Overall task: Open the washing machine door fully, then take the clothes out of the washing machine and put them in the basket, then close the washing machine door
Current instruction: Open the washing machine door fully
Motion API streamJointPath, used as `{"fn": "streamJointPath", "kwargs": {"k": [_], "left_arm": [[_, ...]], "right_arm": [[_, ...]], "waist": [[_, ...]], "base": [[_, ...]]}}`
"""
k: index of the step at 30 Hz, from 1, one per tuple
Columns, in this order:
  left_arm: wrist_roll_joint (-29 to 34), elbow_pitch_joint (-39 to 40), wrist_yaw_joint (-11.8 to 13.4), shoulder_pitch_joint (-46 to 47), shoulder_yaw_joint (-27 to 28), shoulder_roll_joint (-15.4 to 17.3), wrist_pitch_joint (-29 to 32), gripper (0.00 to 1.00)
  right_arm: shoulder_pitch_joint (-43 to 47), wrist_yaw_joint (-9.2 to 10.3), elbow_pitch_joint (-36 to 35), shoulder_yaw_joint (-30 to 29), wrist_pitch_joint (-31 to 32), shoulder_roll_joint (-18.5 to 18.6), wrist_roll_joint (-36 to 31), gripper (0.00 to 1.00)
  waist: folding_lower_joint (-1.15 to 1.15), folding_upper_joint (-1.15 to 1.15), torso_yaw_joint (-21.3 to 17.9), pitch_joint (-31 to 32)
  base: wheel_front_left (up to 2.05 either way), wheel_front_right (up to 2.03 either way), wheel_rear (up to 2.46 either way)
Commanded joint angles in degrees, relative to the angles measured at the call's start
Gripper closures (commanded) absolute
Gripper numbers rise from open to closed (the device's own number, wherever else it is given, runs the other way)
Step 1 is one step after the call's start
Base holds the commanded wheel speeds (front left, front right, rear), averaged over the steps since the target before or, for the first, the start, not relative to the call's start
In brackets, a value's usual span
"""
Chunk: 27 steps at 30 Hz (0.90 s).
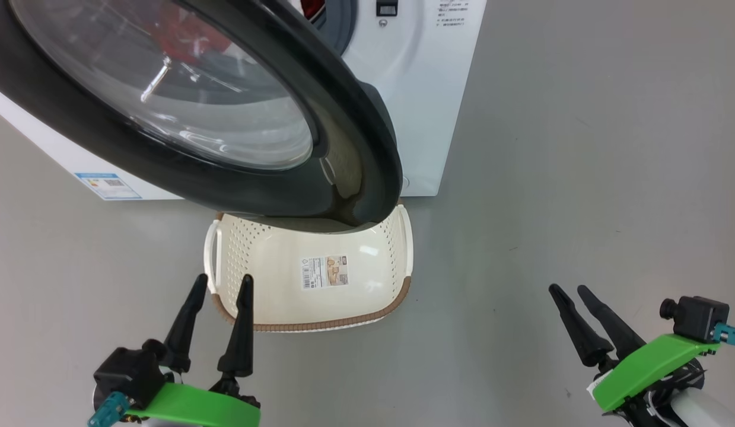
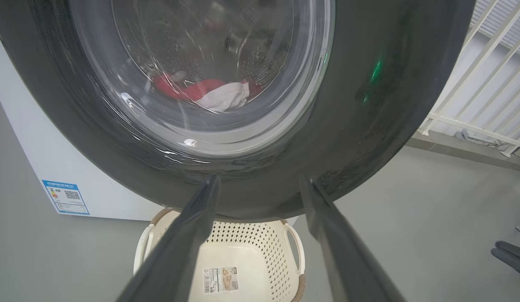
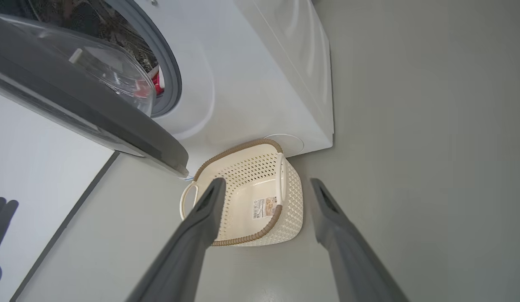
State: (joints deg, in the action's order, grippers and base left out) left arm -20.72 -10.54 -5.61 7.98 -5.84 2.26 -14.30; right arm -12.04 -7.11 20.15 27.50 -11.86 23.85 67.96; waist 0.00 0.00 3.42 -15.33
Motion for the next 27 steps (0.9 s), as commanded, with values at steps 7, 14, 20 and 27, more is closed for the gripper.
{"fn": "streamJointPath", "kwargs": {"k": [7,14,20,27], "left_arm": [[0.9,1.1,-0.2,-1.0,1.9,0.6,-0.7,0.00],[1.1,0.9,-0.3,-0.7,1.6,0.6,-0.7,0.00],[1.3,0.9,-0.4,-0.4,1.6,0.6,-0.7,0.00],[1.3,1.1,-0.3,-0.2,1.5,0.6,-0.7,0.00]], "right_arm": [[-0.7,-0.37,0.2,-3.8,-3.1,0.4,-9.5,0.00],[2.7,-0.37,-3.3,-15.2,-3.1,-4.8,-25.7,0.00],[5.1,-0.37,-6.9,-24.0,-3.1,-10.0,-36.5,0.00],[7.3,-0.37,-9.3,-29.9,-3.1,-14.0,-42.7,0.00]], "waist": [[0.00,0.00,-0.6,0.2],[0.00,0.00,-0.8,0.0],[0.00,0.00,-0.6,-0.3],[0.00,0.00,-0.3,-0.4]], "base": [[0.00,0.00,0.00],[0.00,0.00,0.00],[0.00,0.00,0.00],[0.00,0.00,0.00]]}}
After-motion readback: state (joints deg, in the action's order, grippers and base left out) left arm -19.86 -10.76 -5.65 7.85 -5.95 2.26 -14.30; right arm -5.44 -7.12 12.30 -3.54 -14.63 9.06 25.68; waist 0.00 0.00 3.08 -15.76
